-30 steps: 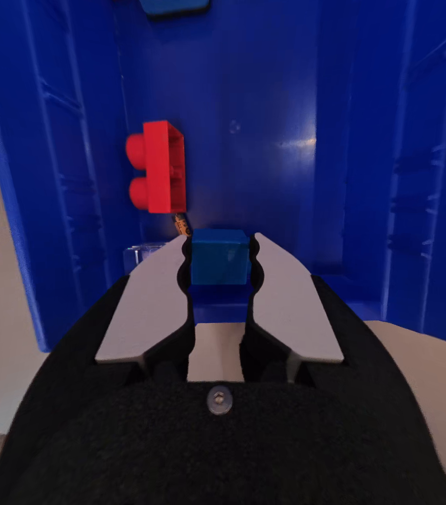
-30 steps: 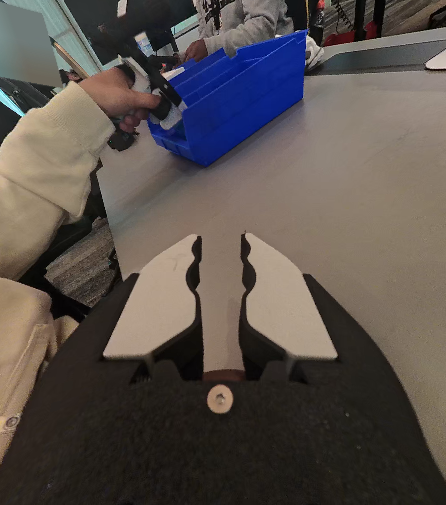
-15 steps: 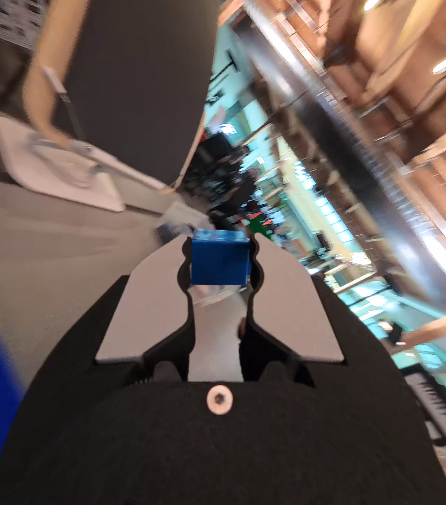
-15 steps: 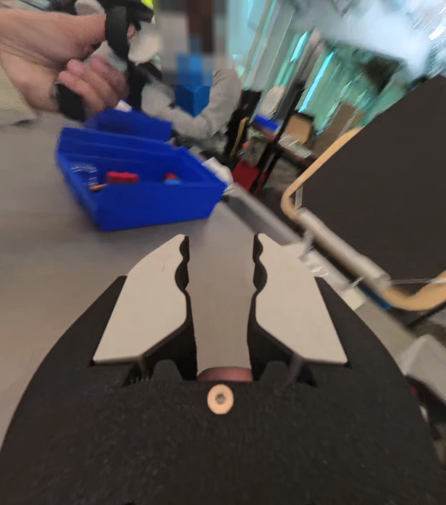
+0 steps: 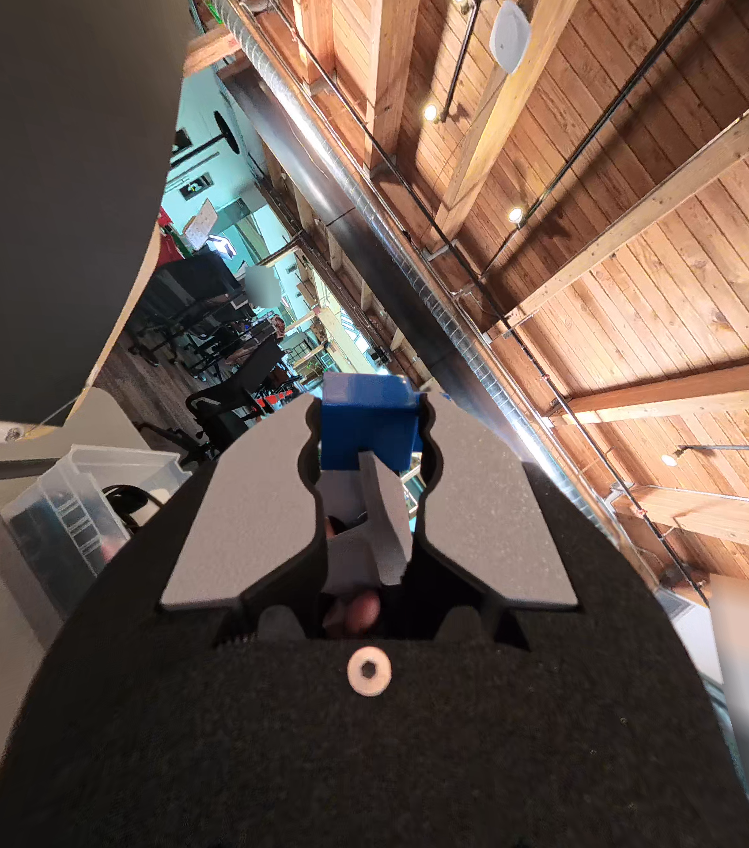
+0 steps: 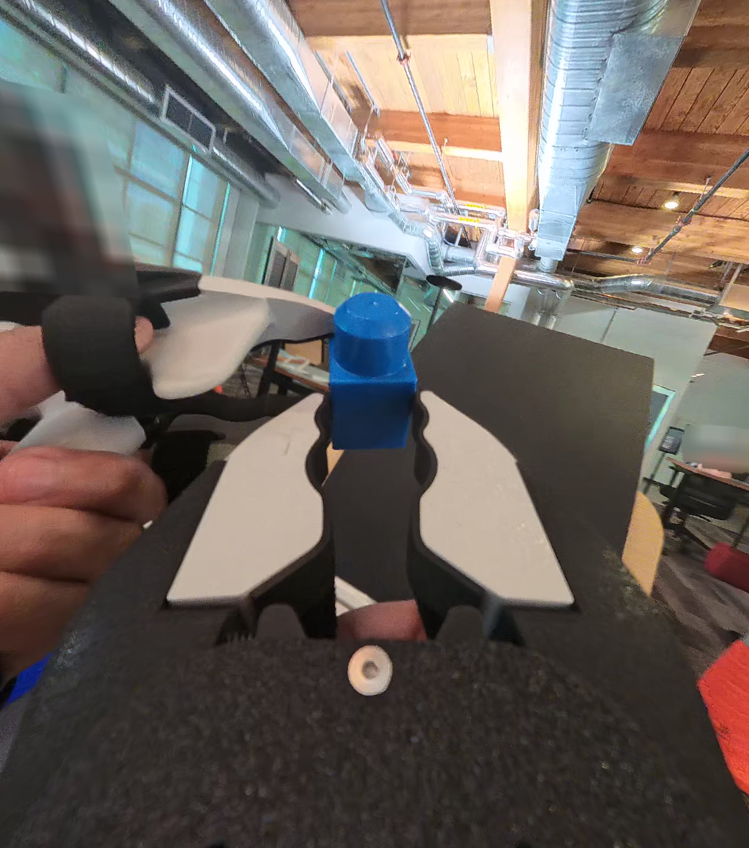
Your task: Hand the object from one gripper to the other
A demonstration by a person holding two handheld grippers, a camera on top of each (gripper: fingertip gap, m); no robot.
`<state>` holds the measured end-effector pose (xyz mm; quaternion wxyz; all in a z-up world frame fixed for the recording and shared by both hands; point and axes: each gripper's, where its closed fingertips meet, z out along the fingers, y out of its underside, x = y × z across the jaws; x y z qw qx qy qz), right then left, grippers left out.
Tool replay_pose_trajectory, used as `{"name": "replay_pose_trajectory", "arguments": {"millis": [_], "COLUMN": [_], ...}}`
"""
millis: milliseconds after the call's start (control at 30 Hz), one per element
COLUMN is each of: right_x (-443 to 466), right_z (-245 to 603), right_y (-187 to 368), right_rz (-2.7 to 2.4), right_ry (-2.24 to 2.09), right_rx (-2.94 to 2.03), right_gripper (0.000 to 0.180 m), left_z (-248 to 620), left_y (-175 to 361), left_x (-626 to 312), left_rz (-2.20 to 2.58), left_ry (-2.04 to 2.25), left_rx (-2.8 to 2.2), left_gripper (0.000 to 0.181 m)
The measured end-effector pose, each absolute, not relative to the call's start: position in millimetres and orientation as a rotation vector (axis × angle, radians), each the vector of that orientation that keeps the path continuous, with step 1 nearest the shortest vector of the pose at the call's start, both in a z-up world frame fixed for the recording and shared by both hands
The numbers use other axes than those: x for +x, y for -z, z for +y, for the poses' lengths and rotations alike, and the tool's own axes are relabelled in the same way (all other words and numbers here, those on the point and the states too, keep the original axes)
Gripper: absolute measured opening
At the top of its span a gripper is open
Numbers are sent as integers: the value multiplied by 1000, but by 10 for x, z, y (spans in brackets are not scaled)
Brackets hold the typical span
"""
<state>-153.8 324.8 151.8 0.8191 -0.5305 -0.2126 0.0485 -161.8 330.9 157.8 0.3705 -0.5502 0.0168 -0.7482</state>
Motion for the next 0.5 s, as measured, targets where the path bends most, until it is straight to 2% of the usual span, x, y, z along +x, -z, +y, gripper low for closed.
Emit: {"name": "replay_pose_trajectory", "arguments": {"millis": [233,500], "right_x": [-1323,-1207], "right_z": [3420,3407], "right_y": [-1545,-1545], "right_rz": [-486,-759], "right_ry": [-192,-337], "right_rx": [-1064,-1140], "right_gripper": [36,35], "left_z": [3434,3348], "left_y": [-1611,-1589], "left_x": [-1408,-1310], "left_rz": [195,336], "left_ry": [1861,1868], "left_rx": [-1440,-1424], "left_gripper": [39,38]}}
